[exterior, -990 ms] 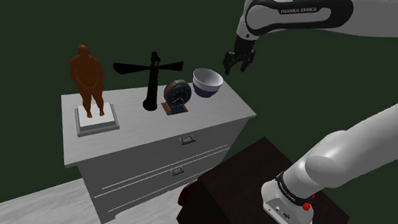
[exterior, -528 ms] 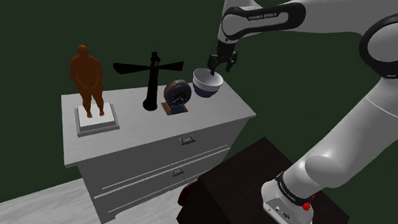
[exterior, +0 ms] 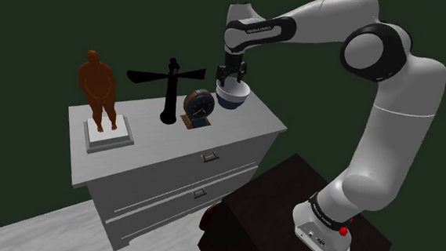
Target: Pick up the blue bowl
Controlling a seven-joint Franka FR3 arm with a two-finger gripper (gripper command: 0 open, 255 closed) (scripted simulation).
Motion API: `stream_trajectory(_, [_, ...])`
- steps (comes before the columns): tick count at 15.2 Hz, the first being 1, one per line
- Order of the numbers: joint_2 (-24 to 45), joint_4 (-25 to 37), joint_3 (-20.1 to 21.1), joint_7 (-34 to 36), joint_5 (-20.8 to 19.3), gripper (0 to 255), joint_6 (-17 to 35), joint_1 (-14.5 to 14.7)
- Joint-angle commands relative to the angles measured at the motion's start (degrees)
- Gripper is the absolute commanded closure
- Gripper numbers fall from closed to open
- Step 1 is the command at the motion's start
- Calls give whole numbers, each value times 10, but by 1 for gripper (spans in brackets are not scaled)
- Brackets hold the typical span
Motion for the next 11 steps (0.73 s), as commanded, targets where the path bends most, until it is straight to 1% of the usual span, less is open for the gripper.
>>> stream_trajectory(1, [50, 59, -2, -1, -3, 0, -13, 1])
stream_trajectory(6, [182, 220, -5, -3, -8, 0, -52, 6])
stream_trajectory(11, [197, 206, -6, 2, -9, 0, -24, 6])
